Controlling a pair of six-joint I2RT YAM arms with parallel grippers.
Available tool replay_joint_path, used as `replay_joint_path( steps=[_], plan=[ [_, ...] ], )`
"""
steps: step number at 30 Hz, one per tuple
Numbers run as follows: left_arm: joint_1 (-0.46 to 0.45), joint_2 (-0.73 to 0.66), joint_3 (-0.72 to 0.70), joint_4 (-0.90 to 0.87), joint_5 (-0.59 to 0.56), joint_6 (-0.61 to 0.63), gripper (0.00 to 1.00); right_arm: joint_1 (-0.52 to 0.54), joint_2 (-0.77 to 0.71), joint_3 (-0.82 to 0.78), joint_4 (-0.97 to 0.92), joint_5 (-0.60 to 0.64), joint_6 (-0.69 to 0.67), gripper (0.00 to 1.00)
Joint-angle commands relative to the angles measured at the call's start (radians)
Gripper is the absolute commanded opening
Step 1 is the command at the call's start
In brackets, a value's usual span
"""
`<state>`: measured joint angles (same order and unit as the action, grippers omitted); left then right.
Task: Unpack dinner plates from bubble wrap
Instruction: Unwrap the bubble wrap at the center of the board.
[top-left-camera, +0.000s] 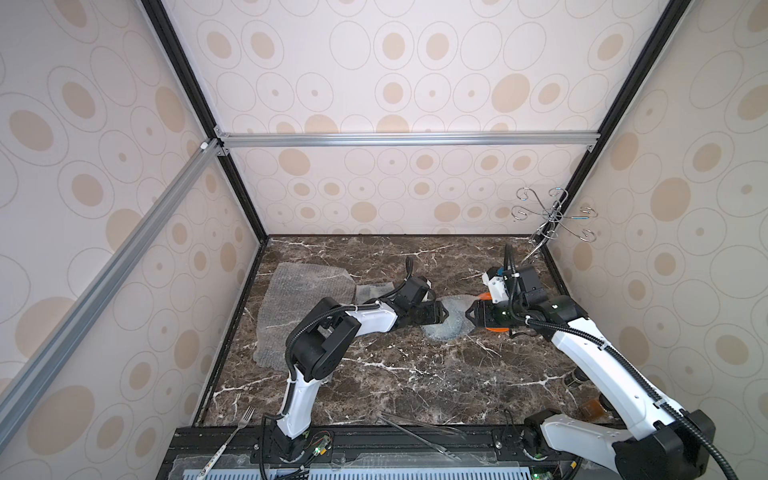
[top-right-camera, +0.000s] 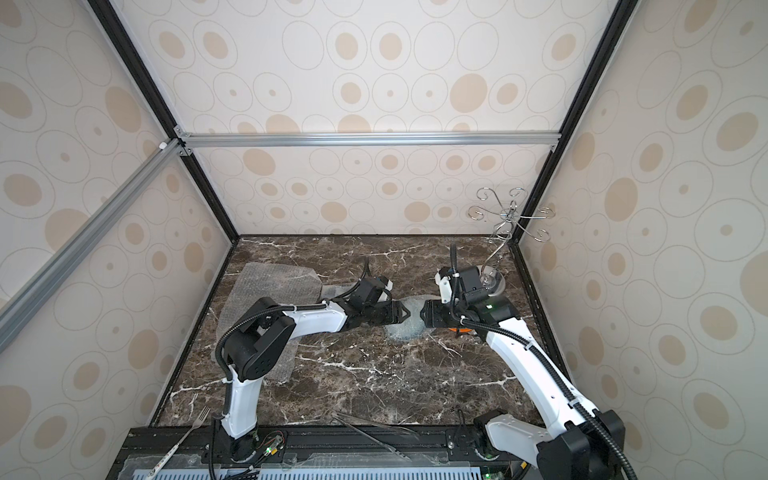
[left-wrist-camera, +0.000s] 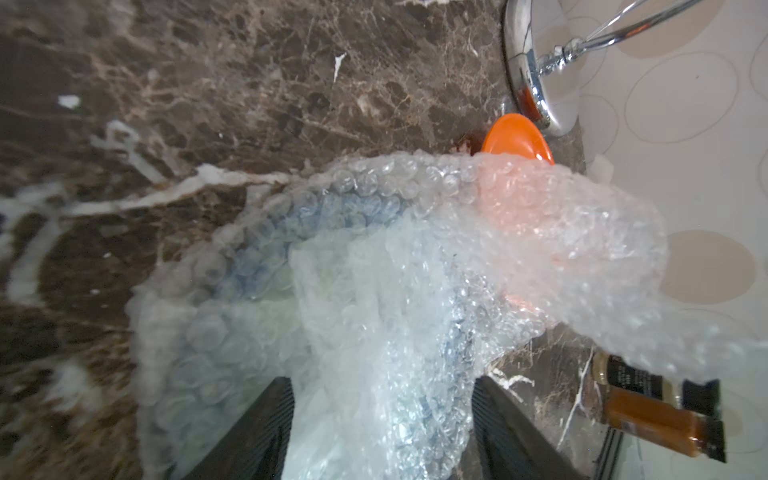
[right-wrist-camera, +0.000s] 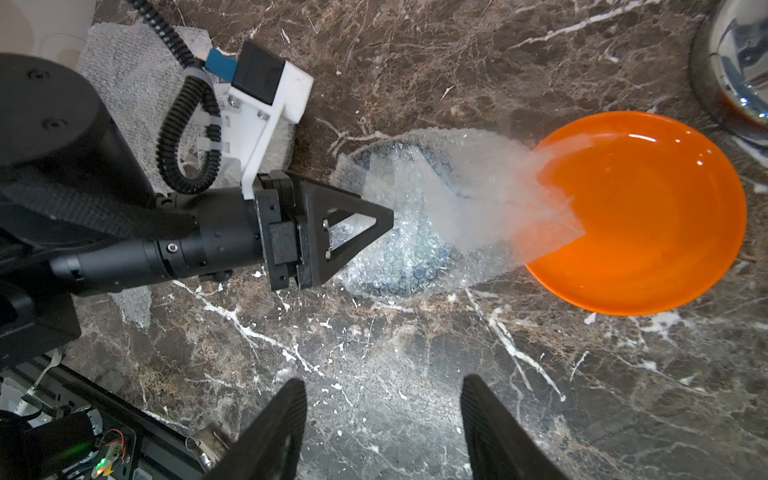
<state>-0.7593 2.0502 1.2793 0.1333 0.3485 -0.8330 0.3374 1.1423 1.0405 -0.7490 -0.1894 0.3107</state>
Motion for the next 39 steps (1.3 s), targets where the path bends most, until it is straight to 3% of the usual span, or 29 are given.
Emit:
replay_joint_path(
  steps=[1,10,18,22,28,39],
  plan=[
    [-0.003,0.019,0.052,0.009,-0.003,0.005,0.63,0.003,-0.021,-0.028,-0.022,-0.006,0.015,0.62],
    [-0.003,0.07,0.114,-0.014,-0.005,0.008,0.5,0.004,-0.028,-0.06,-0.005,-0.018,0.024,0.62],
    [0.0,0.097,0.141,-0.053,-0.026,0.029,0.48,0.003,-0.019,-0.06,-0.004,-0.018,0.02,0.62],
    [0.002,0.08,0.131,-0.049,-0.035,0.029,0.26,0.004,-0.017,-0.061,0.0,-0.021,0.022,0.62],
    [0.004,0.031,0.13,-0.053,-0.032,0.048,0.12,0.003,-0.01,-0.038,-0.01,-0.014,0.015,0.62],
    [0.003,-0.087,0.068,-0.028,0.024,0.068,0.09,0.002,0.072,0.081,-0.038,0.008,-0.026,0.62]
  ],
)
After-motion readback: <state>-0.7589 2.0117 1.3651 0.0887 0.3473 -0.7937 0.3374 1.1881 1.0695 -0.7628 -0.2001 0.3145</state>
